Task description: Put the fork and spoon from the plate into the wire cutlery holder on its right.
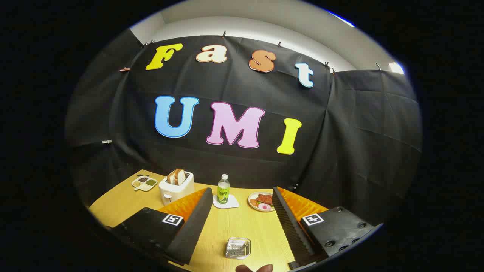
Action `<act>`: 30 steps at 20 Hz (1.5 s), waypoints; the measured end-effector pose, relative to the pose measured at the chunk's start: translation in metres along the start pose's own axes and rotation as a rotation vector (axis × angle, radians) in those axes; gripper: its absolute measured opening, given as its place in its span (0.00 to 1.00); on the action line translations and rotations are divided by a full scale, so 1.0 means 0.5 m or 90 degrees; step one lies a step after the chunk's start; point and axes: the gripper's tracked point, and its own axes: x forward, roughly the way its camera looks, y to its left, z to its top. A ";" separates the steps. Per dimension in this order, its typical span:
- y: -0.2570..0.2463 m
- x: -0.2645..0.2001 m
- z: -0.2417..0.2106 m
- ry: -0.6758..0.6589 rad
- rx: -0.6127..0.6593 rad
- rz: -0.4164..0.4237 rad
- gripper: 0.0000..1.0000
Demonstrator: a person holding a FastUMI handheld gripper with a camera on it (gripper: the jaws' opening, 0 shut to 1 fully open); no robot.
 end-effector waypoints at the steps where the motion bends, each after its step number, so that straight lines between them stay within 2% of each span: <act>1: 0.000 0.000 -0.001 0.001 0.000 0.000 0.98; 13: 0.003 0.005 -0.007 0.009 0.006 0.001 0.98; 16: 0.016 0.008 -0.016 0.021 0.010 0.017 0.98; 19: 0.059 0.012 -0.057 0.073 0.028 0.062 0.98; 24: 0.161 -0.005 -0.171 0.214 0.083 0.157 0.98; 30: 0.308 -0.047 -0.300 0.377 0.085 0.292 0.98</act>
